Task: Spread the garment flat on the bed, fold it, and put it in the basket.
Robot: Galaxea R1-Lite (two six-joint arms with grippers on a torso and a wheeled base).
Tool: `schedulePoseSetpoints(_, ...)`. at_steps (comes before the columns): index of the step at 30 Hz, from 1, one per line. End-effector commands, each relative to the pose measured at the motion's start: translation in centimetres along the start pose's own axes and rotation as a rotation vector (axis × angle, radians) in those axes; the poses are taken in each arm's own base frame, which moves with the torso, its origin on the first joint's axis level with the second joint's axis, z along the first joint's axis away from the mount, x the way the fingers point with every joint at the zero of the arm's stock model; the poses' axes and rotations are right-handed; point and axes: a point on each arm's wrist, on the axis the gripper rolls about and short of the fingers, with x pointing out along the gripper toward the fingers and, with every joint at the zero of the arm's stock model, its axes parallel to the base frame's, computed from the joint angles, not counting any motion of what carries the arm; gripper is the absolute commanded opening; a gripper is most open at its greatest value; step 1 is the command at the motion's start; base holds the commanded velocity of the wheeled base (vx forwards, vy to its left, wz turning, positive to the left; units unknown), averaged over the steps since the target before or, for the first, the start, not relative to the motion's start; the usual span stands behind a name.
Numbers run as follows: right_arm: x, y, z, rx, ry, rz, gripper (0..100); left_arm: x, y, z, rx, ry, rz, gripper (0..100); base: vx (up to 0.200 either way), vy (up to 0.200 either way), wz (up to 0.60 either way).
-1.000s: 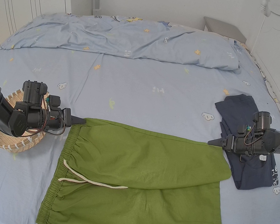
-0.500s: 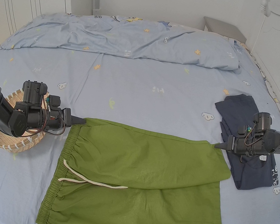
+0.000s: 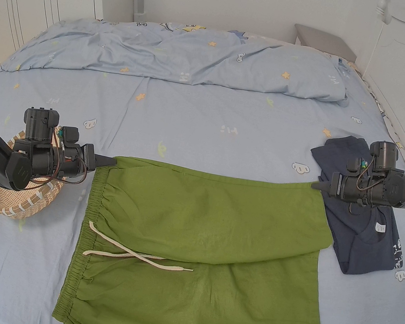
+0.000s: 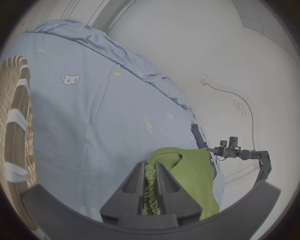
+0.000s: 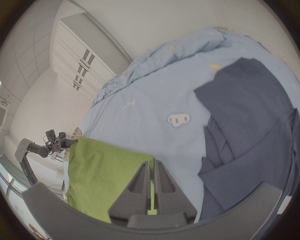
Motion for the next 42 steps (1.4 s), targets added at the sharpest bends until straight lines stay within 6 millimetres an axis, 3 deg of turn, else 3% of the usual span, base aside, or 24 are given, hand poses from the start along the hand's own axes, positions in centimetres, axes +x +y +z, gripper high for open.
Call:
schedulePoseSetpoints(1,-0.4,1.3,2.1,-0.051,-0.065,-0.004,0,-0.6,0.2,0.7,0.006,-0.026,0.008,0,0.000,0.000,0.00)
schedulePoseSetpoints(6,-0.3,2.1,3.7,-0.080,-0.117,-0.019,0,-0.5,0.3,0.9,0.013,-0.039,0.015,0,0.000,0.000,0.00)
schedulePoseSetpoints(12,-0.7,3.5,3.9,-0.076,-0.124,-0.005,0,-0.7,0.3,1.0,0.014,-0.043,0.016,0,0.000,0.000,0.00)
schedulePoseSetpoints(16,-5.1,7.2,4.3,-0.118,-0.173,0.019,0,-0.6,0.3,0.9,0.013,-0.040,0.016,0,0.000,0.000,0.00)
schedulePoseSetpoints(18,-5.9,8.1,4.1,-0.127,-0.176,0.029,0,-0.6,0.2,0.9,0.014,-0.041,0.016,0,0.000,0.000,0.00)
schedulePoseSetpoints(20,-8.9,10.1,2.9,-0.151,-0.187,0.044,0,-0.6,0.2,0.9,0.014,-0.039,0.015,0,0.000,0.000,0.00)
schedulePoseSetpoints(28,-14.8,13.9,-1.0,-0.197,-0.232,0.086,0,-0.7,0.2,0.8,0.014,-0.035,0.010,0,0.000,0.000,0.00)
schedulePoseSetpoints(37,-17.3,15.2,-4.3,-0.227,-0.266,0.111,0,-0.6,0.1,0.7,0.016,-0.037,0.008,0,0.000,0.000,0.00)
schedulePoseSetpoints(42,-17.4,15.1,-5.4,-0.213,-0.244,0.105,0,-0.6,0.1,0.8,0.019,-0.041,0.004,0,0.000,0.000,0.00)
